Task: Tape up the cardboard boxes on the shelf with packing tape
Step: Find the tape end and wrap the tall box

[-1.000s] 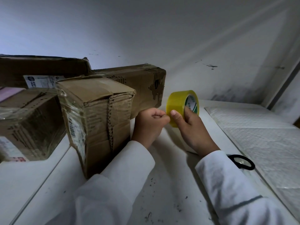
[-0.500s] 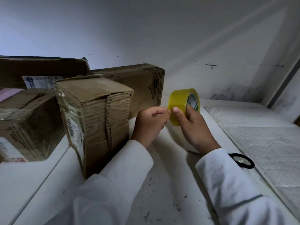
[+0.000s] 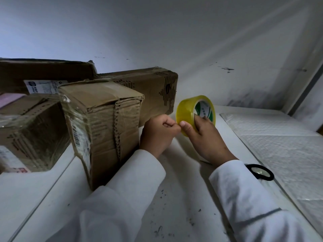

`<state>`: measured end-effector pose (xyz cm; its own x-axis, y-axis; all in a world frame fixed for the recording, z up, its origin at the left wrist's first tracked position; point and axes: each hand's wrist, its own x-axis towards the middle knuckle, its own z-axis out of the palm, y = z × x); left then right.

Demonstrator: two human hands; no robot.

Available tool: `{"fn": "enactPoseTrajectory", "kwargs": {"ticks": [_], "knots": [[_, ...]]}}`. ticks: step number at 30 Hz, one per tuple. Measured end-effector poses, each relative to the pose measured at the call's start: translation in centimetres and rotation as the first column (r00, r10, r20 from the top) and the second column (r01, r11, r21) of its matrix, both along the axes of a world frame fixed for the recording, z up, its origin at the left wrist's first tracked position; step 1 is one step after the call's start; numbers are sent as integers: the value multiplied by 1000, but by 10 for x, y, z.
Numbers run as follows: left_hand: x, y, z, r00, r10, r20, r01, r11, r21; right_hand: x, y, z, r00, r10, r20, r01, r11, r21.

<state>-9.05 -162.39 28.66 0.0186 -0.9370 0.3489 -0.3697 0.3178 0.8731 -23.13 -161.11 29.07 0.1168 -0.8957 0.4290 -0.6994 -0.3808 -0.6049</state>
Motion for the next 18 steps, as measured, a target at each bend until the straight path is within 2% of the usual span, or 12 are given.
{"fn": "enactPoseTrajectory", "kwargs": {"ticks": [6, 12, 18], "knots": [[-1, 1, 3, 999, -43, 14, 44, 996, -71, -1, 1, 3, 993, 75, 87, -75, 997, 1], [-4, 3, 6, 998, -52, 22, 53, 996, -76, -2, 8, 11, 993, 64, 104, -65, 998, 13], [-10, 10, 8, 993, -100, 66, 103, 994, -37, -7, 9, 14, 995, -79, 60, 81, 996, -30]]}}
